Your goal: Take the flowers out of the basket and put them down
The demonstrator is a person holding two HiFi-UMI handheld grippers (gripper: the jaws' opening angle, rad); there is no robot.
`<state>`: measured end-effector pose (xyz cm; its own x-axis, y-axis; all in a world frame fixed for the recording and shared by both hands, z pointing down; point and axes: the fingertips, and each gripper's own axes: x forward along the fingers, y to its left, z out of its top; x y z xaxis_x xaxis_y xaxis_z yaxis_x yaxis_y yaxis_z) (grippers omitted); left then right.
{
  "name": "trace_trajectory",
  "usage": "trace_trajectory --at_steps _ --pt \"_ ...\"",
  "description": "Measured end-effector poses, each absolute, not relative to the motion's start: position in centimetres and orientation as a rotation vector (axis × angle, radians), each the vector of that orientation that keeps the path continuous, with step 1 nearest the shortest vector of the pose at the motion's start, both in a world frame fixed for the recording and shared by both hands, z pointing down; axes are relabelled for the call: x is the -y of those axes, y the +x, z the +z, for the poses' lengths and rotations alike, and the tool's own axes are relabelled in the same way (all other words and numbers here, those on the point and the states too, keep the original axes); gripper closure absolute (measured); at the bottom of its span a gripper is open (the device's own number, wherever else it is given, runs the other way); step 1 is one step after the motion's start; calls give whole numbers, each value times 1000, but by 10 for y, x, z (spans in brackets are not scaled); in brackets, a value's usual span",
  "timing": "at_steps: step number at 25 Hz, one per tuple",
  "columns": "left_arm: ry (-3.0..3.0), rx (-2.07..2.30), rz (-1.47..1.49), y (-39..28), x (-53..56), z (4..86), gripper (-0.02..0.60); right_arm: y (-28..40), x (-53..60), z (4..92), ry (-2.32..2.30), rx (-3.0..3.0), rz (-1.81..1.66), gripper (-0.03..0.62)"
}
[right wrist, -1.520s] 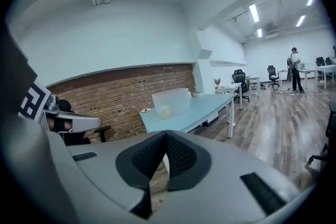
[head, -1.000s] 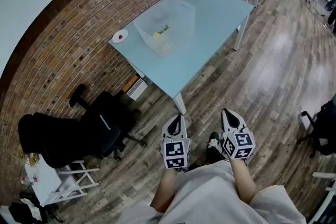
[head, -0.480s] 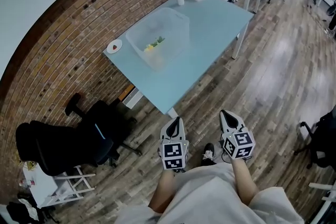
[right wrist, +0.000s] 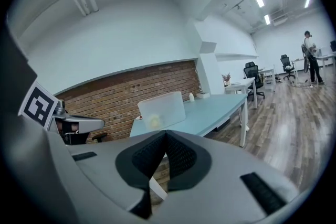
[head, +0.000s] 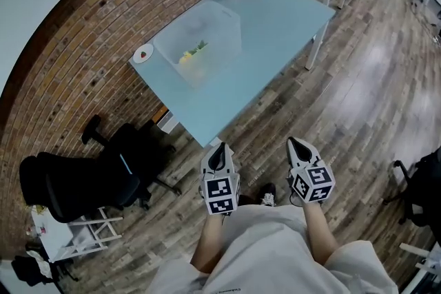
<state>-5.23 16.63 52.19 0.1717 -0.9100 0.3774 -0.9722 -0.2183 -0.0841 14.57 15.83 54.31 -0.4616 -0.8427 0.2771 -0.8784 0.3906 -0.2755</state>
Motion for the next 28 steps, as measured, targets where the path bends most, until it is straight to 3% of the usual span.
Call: trace_trajectory --at_steps 11,28 --pt "2206 1864 489 -51 -148 521 560 146 -142 555 1513 2575 653 576" --pt "2057 1916 459 -118 -33 518 560 70 -3 543 1304 2591 558 576"
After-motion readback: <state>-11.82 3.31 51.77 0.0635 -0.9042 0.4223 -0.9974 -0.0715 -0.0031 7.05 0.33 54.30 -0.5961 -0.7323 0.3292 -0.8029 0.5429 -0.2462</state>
